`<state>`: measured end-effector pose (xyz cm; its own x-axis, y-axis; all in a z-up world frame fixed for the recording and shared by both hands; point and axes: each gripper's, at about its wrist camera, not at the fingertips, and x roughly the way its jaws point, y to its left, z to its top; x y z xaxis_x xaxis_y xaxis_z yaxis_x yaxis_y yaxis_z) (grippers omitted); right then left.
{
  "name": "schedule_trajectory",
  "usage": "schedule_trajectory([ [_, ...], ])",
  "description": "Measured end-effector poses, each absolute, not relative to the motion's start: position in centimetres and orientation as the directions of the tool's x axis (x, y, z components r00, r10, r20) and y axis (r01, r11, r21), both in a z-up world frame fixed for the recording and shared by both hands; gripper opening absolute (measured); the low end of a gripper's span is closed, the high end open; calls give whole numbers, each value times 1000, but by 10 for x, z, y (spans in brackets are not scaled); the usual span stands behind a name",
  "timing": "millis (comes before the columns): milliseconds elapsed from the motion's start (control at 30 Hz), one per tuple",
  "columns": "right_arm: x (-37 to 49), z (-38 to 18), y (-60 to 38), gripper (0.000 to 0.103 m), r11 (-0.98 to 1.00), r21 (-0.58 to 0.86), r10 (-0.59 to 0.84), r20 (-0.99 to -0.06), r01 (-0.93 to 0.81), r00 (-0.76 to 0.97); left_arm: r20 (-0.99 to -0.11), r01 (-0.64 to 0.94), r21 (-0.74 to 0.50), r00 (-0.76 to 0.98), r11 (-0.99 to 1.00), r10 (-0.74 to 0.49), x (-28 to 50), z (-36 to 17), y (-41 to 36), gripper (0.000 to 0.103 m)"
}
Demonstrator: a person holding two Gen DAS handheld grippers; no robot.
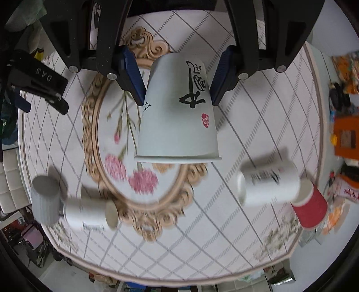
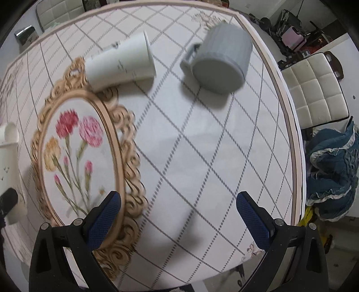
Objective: Flip cup upright
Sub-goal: 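Grasp the white calligraphy cup with the left tool and lift it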
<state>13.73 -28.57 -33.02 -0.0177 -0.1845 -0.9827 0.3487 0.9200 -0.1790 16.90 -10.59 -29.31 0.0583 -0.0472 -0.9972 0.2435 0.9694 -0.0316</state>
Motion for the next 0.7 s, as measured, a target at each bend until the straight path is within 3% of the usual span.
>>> schedule_trajectory([
  [333, 105, -359, -309, 103, 914, -218, -204, -976, 343, -76, -998, 207, -57, -37, 977, -50, 141, -344, -121, 57],
  [567, 97, -364, -324, 103, 911, -211, -198, -977, 355, -73, -998, 186, -70, -15, 980, -68, 142, -346, -122, 57],
  [600, 97, -366, -325, 103, 911, -211, -198, -978, 356, -73, -998, 183, -69, -15, 981, -67, 142, -347, -121, 60],
  [700, 96, -366, -330, 103, 911, -206, -194, -979, 357, -70, -998, 177, -58, -6, 983, -58, 145, -347, -118, 88],
])
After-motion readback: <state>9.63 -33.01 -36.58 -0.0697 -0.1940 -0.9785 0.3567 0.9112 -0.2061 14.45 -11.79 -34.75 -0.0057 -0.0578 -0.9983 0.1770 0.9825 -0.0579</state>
